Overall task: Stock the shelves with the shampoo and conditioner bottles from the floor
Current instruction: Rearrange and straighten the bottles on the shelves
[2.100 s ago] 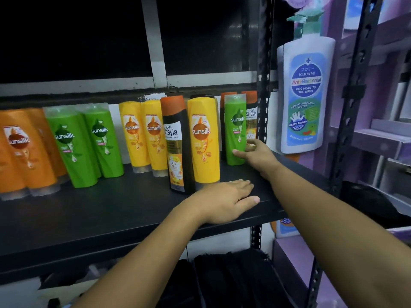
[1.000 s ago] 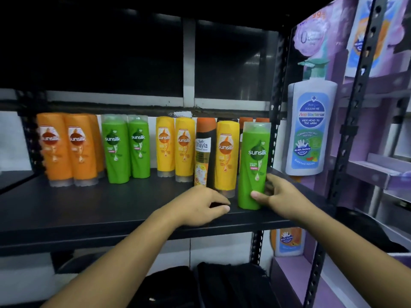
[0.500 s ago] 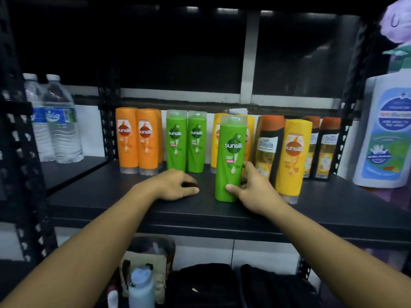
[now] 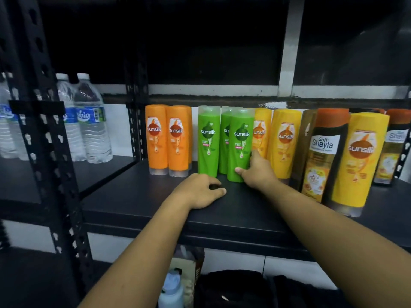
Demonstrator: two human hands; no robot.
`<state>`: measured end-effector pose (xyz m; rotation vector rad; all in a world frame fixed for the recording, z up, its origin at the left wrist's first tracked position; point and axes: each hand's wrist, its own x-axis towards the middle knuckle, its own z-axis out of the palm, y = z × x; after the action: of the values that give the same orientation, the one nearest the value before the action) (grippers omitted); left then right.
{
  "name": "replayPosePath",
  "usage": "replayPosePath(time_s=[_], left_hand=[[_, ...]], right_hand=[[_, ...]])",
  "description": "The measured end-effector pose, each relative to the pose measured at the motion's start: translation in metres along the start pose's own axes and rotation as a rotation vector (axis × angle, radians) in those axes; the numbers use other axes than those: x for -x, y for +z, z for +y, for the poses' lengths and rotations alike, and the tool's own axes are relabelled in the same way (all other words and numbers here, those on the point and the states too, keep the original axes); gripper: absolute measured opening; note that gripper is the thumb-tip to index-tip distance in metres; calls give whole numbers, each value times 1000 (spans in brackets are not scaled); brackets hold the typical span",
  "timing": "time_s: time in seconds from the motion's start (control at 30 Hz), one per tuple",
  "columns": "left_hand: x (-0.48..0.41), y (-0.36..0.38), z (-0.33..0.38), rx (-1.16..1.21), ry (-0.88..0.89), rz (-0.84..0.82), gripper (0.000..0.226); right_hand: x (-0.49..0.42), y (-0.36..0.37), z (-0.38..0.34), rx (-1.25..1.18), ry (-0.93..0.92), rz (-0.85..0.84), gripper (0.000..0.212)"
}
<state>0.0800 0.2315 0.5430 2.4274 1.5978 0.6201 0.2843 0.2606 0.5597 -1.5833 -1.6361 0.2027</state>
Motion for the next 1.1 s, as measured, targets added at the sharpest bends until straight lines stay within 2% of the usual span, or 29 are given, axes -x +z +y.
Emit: replayPosePath(time_s=[0.23, 0.5, 1.1], left_hand=[[-6, 2, -3, -33, -85, 42, 51], [-6, 1, -3, -9, -105, 52, 71], [-6, 1, -1, -23, -107, 30, 71]], right_hand=[[2, 7, 9, -18, -70, 23, 52], [5, 11, 9, -40, -143, -25, 54], [2, 17, 8, 39, -150, -4, 54]])
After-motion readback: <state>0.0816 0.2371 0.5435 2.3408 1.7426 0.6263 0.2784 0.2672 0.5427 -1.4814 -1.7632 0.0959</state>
